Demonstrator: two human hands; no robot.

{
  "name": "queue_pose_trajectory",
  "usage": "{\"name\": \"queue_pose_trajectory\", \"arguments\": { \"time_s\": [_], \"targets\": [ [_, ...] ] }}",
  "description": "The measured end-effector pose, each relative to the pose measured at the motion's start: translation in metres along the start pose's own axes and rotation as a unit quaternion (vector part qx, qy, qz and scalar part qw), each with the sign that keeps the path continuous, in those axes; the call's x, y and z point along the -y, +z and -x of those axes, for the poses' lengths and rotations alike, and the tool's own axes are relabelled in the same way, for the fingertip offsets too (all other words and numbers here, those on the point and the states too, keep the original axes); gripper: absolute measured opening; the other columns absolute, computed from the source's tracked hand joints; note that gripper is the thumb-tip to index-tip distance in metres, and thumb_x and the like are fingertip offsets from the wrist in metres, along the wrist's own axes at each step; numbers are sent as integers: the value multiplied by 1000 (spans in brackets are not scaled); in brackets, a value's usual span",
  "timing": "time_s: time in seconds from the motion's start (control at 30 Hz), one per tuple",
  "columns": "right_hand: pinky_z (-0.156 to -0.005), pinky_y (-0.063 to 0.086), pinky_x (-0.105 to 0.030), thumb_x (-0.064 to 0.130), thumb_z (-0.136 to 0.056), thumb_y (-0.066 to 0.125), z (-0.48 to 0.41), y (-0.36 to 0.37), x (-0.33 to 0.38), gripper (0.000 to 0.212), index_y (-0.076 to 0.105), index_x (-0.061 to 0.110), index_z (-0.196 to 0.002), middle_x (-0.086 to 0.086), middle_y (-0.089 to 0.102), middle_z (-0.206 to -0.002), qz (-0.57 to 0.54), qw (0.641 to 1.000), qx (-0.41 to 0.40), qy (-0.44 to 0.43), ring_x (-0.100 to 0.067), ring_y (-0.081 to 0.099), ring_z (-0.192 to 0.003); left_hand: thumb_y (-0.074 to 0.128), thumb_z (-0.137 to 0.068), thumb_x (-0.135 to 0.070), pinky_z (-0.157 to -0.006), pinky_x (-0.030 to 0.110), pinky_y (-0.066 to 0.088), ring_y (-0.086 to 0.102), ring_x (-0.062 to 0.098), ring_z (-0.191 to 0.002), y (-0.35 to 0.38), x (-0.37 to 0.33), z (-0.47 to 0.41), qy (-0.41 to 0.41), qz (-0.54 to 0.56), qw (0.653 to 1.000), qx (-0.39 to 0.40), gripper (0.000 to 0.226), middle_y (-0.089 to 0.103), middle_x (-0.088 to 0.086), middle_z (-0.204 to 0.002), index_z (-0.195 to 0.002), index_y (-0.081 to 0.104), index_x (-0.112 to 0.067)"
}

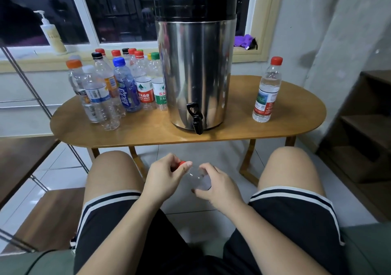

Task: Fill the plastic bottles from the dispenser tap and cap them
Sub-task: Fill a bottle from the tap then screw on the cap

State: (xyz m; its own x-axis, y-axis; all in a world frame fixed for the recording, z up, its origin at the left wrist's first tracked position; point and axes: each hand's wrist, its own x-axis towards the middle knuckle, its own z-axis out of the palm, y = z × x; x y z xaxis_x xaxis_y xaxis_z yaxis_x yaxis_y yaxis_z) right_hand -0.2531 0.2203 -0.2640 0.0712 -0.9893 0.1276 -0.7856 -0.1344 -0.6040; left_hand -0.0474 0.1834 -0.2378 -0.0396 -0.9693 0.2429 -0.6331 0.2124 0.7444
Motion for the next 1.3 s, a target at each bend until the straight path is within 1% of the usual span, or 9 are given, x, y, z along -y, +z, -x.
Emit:
{"name": "queue_pose_trajectory", "arguments": {
  "time_s": [0.17, 0.27, 0.37, 0.53, 0.63, 0.8, 1.03, 1.17, 1.3],
  "targets": [
    [-85, 53, -37, 58, -83, 82, 0, 3, 0, 64, 47, 43, -135, 21, 59, -129, 42, 999, 1, -10, -16, 62, -113, 64, -84, -85, -65, 35, 53, 66, 7, -70, -1, -1, 4, -21, -45, 999, 3, 59, 71, -7, -72, -78, 68, -26],
    [-87, 56, -41, 58, -82, 84, -4, 1, -4, 66, 47, 42, -134, 20, 61, -127, -12, 1000, -15, 22, -17, 64, -108, 77, -98, -50, -87, 29, 57, 67, 2, -112, -2, -2, 6, 80, 42, 994, 58, 26, 72, -18, -116, -120, 72, -38],
    [-90, 56, -39, 56, -81, 86, -5, -2, -9, 68, 48, 42, -135, 20, 62, -127, -30, 999, -20, 35, -15, 65, -110, 72, -105, -16, -102, 24, 54, 59, 3, -136, -2, -4, 10, 127, 108, 980, 112, 40, 65, -22, -143, -139, 70, -38],
    [-87, 59, -44, 58, -78, 86, -1, 1, -10, 67, 45, 48, -130, 24, 62, -125, -11, 999, -18, 31, -15, 65, -109, 77, -99, -43, -92, 34, 56, 68, 9, -108, -4, 0, 8, 55, 90, 992, 65, 22, 76, -14, -110, -120, 78, -40],
    [-87, 58, -42, 57, -78, 89, -2, 2, -10, 67, 46, 48, -129, 23, 62, -123, -24, 999, -19, 24, -15, 65, -108, 77, -94, -58, -84, 26, 51, 69, 7, -102, -4, -2, 9, 19, 98, 994, 49, 37, 77, -12, -107, -125, 72, -40],
    [-91, 58, -41, 58, -80, 88, -3, 0, -10, 69, 46, 46, -134, 22, 63, -130, -29, 999, -19, 27, -14, 64, -112, 74, -104, -35, -100, 34, 56, 63, 2, -128, -4, -2, 13, 78, 116, 985, 101, 41, 69, -24, -134, -143, 65, -43],
    [-90, 55, -36, 56, -81, 87, -4, 0, -11, 66, 48, 42, -134, 20, 62, -129, -52, 997, -33, 42, -14, 63, -113, 75, -98, -50, -88, 27, 53, 70, 7, -102, -3, -3, 7, 12, 142, 990, 19, 22, 77, -15, -103, -108, 74, -30],
    [-87, 46, -28, 60, -86, 84, -9, -5, -11, 70, 47, 35, -140, 17, 60, -140, -102, 990, -62, 77, -11, 59, -121, 69, -107, -33, -84, 40, 60, 76, 14, -97, -1, -3, -4, -37, 215, 976, 9, 12, 80, -2, -102, -113, 71, -22],
    [-87, 47, -30, 64, -87, 80, -19, -5, -10, 74, 44, 34, -145, 14, 60, -147, -114, 987, -62, 96, -17, 61, -126, 52, -112, -16, -72, 33, 50, 69, 19, -85, -3, -10, -25, -77, 300, 951, 7, 22, 73, -2, -99, -103, 71, -20]
  ]
}}
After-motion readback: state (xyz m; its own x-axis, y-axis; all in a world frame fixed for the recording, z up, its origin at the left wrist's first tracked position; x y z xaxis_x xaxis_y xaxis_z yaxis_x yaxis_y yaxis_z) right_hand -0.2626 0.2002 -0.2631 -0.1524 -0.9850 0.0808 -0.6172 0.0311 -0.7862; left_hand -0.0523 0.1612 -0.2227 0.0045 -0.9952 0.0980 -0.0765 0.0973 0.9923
